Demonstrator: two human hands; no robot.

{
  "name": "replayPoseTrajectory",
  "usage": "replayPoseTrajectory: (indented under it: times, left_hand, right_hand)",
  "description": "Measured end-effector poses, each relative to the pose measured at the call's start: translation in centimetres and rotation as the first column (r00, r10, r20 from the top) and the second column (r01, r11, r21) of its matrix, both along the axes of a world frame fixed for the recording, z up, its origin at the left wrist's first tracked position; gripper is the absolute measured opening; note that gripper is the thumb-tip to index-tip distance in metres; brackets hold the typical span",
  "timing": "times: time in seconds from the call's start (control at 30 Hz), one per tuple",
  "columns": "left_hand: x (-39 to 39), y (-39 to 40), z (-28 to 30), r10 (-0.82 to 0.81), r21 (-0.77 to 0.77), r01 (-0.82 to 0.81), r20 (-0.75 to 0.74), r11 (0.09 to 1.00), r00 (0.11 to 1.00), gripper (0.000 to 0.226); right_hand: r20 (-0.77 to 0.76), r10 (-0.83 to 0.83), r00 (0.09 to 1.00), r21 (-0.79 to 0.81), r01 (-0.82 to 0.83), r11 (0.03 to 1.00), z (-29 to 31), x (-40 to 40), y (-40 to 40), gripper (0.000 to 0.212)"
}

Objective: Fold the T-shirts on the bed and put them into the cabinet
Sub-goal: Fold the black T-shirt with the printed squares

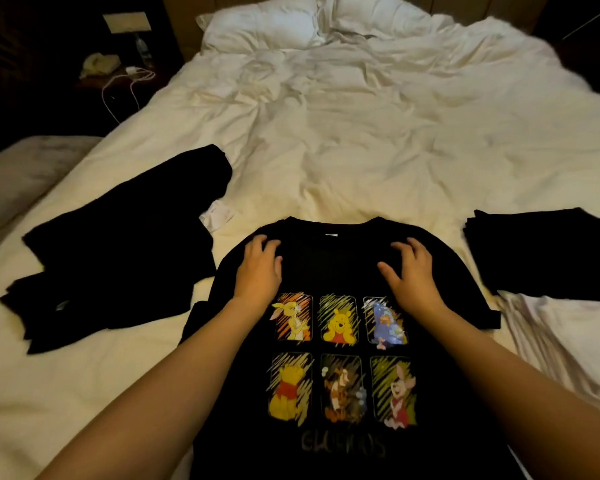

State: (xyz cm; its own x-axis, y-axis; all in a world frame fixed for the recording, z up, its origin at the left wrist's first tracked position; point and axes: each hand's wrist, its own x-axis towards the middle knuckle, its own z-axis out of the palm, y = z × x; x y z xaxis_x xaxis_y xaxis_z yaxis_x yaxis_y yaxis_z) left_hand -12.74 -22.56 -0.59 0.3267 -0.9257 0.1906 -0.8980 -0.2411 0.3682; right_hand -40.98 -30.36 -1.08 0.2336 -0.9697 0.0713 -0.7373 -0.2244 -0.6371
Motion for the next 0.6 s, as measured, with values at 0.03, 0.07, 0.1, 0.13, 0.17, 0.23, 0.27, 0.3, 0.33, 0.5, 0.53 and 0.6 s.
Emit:
replayPoseTrajectory:
  times: [0.03,0.07,0.1,0.13,0.17,0.23,0.27,0.3,0.33,0.5,0.53,0.6]
  left_hand:
    - [-0.6,1.4,0.1,-0.016,0.012,0.017,-0.026,1.000,1.000,0.037]
    - [-1.1,3.1,0.3,-0.028,0.025,0.029,-0.053,0.999,0.998,0.036]
    - [-1.6,4.7,0.3,-0.039,0.035,0.042,-0.078,0.999,0.996,0.036]
    - [-2.0,6.3,0.1,-0.046,0.040,0.050,-0.100,0.998,0.994,0.035]
    - [-2.3,8.1,0.1,-0.048,0.043,0.053,-0.120,0.998,0.992,0.036]
    - [-2.9,11.5,-0.1,-0.051,0.049,0.059,-0.150,0.997,0.987,0.037]
    - [-3.1,13.1,-0.2,-0.053,0.060,0.063,-0.165,0.996,0.985,0.038]
    - [-3.3,14.5,-0.3,-0.049,0.074,0.063,-0.182,0.995,0.982,0.039]
    - [-3.5,16.1,-0.3,-0.041,0.086,0.059,-0.202,0.995,0.978,0.040]
    - [-3.9,22.7,-0.2,0.012,0.057,0.012,-0.405,0.998,0.914,0.031]
    - [-4.0,23.9,-0.4,0.020,0.023,-0.011,-0.434,1.000,0.901,0.029]
    - [-4.4,26.6,-0.8,0.071,-0.051,-0.112,-0.506,0.992,0.860,0.033]
  right_hand:
    - [0.020,0.003,1.000,0.013,-0.003,1.000,0.4,0.0,1.4,0.052]
    - [0.023,0.012,1.000,0.020,-0.012,1.000,0.8,0.0,3.1,0.049]
    - [0.015,0.029,0.999,0.024,-0.029,0.999,0.9,0.0,4.8,0.046]
    - [-0.002,0.053,0.999,0.031,-0.053,0.998,0.9,0.0,6.5,0.044]
    - [-0.018,0.081,0.997,0.038,-0.081,0.996,0.9,0.0,8.5,0.042]
    - [-0.045,0.127,0.991,0.035,-0.125,0.992,0.8,-0.1,12.1,0.038]
    - [-0.063,0.140,0.988,0.024,-0.138,0.990,0.8,-0.1,13.7,0.037]
    - [-0.083,0.149,0.985,0.013,-0.148,0.989,0.6,-0.2,15.0,0.036]
    - [-0.103,0.161,0.982,0.004,-0.161,0.987,0.6,-0.2,16.5,0.037]
    - [-0.099,0.241,0.966,-0.041,-0.246,0.968,-0.1,0.4,23.4,0.035]
    - [-0.074,0.259,0.963,-0.063,-0.264,0.962,-0.3,0.6,24.9,0.034]
    - [-0.052,0.290,0.956,-0.085,-0.294,0.952,-0.8,0.8,28.0,0.031]
